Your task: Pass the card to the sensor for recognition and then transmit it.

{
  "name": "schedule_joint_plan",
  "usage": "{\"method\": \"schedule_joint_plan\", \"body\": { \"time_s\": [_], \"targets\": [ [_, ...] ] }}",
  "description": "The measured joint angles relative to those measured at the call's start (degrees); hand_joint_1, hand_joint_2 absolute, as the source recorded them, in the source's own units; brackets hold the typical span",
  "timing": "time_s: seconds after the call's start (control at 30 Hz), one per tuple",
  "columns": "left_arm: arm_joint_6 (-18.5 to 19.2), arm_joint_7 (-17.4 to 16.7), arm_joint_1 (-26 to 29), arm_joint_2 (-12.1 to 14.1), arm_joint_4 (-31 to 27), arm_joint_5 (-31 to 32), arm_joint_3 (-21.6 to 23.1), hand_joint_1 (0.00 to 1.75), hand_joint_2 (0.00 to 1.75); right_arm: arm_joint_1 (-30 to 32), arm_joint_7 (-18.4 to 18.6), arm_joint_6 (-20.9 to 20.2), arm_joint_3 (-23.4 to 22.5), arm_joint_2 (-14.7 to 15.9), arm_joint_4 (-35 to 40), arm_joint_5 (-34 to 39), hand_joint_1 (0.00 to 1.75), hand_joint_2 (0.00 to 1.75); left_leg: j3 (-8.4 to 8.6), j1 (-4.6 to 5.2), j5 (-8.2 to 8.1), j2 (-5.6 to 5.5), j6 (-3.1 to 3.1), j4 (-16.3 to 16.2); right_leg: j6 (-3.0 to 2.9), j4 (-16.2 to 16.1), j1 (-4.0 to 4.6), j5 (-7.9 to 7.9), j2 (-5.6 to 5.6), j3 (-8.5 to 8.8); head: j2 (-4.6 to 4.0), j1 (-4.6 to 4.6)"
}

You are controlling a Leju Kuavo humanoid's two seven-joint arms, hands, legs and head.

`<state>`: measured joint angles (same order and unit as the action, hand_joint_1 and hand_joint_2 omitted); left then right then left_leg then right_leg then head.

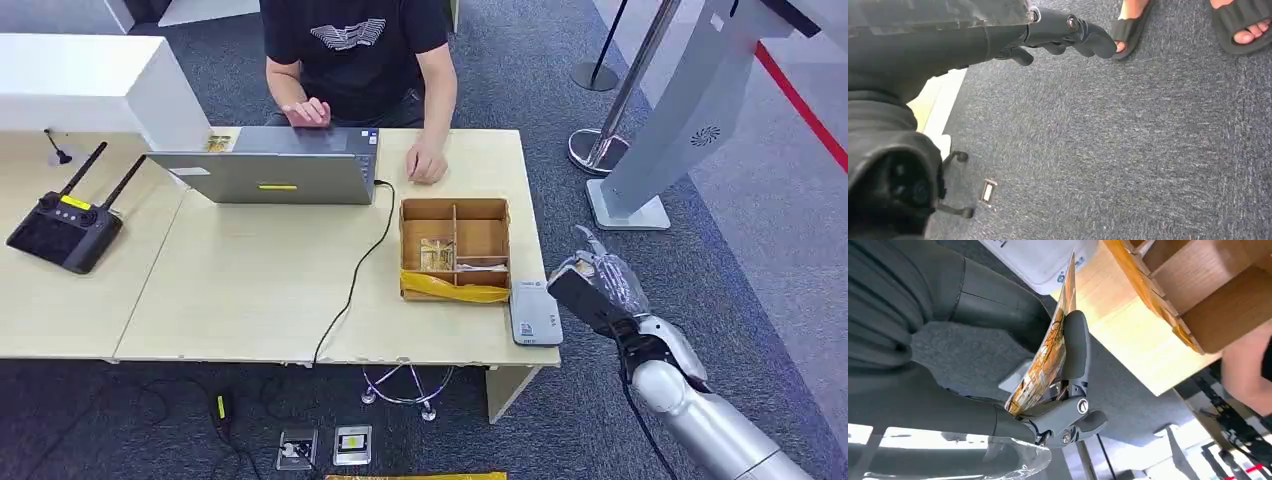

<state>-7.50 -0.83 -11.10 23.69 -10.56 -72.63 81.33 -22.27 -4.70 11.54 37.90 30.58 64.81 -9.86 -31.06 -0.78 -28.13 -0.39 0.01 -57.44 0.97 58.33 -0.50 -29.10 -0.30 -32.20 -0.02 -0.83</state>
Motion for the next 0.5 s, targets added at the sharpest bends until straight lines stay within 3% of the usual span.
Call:
{"method": "schedule_joint_plan", "body": {
  "time_s": [0.13,0.5],
  "targets": [
    [-0.07,-0.57,-0.01,0.00,0.00,0.02,0.00,0.00,0.00,0.00,-2.36,0.11,-0.35,-0.70,-2.74,-1.51,1.75,1.75,-0.01,0.00,0.00,0.00,0.00,0.00,0.00,0.00,0.00,0.00,0.00,0.00,0.00,0.00],
    [-0.35,-0.39,-0.25,-0.59,-0.28,0.63,0.00,0.00,0.00,-0.91,-2.91,-0.65,-0.39,-2.69,-7.32,-3.54,1.75,1.75,-0.01,0.00,0.00,0.00,0.00,0.00,0.00,0.00,0.00,0.00,0.00,0.00,0.00,0.00]
  ]
}}
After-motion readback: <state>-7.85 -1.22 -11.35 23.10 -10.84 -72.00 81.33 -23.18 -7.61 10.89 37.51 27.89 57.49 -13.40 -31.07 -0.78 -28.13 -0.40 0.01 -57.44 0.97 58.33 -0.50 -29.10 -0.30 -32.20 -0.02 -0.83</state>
